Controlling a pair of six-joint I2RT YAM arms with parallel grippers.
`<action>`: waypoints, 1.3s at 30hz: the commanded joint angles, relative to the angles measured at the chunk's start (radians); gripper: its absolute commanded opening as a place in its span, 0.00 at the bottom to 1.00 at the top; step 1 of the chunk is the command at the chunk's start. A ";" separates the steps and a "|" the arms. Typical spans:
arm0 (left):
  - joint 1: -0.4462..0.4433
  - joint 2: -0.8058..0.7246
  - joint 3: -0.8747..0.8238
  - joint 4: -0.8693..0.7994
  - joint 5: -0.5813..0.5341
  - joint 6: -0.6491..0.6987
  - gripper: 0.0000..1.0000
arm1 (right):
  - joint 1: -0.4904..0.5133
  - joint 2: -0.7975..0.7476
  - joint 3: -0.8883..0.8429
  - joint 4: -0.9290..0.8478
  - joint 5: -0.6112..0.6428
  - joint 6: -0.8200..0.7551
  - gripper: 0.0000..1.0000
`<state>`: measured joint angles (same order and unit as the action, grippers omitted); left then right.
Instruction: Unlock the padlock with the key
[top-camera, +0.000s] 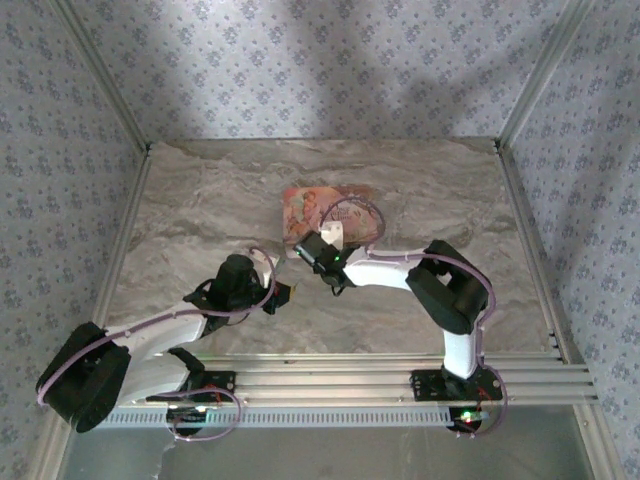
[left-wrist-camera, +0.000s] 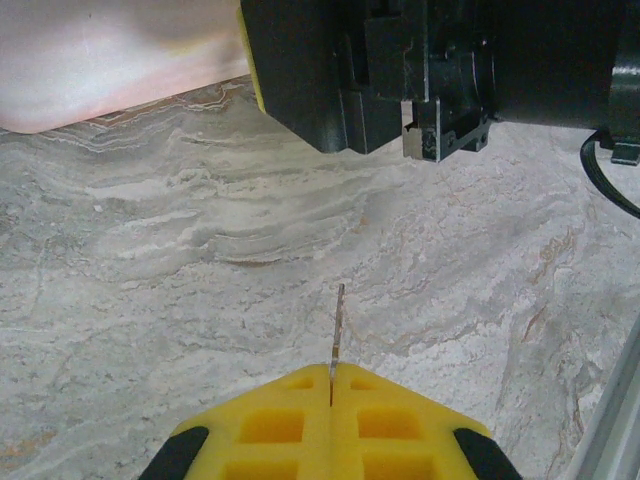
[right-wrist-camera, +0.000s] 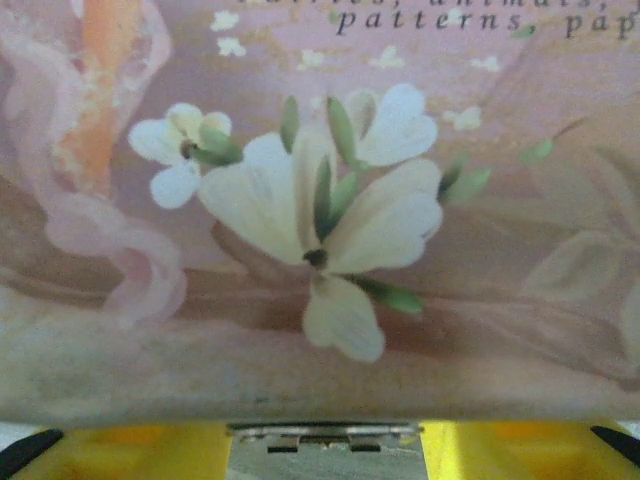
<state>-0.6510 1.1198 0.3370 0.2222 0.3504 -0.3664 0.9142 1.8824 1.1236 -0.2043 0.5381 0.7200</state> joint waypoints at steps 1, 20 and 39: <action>-0.002 -0.006 -0.003 -0.009 0.005 0.017 0.00 | -0.016 0.031 -0.002 0.033 -0.013 -0.013 0.49; -0.002 -0.056 -0.003 -0.055 -0.013 0.029 0.00 | -0.056 -0.016 0.023 0.036 -0.138 -0.083 0.22; -0.002 -0.090 -0.020 -0.072 -0.021 0.043 0.00 | -0.077 0.023 0.099 -0.009 -0.154 -0.050 0.44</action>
<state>-0.6510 1.0534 0.3252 0.1661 0.3424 -0.3408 0.8455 1.8801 1.1927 -0.1982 0.3832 0.6479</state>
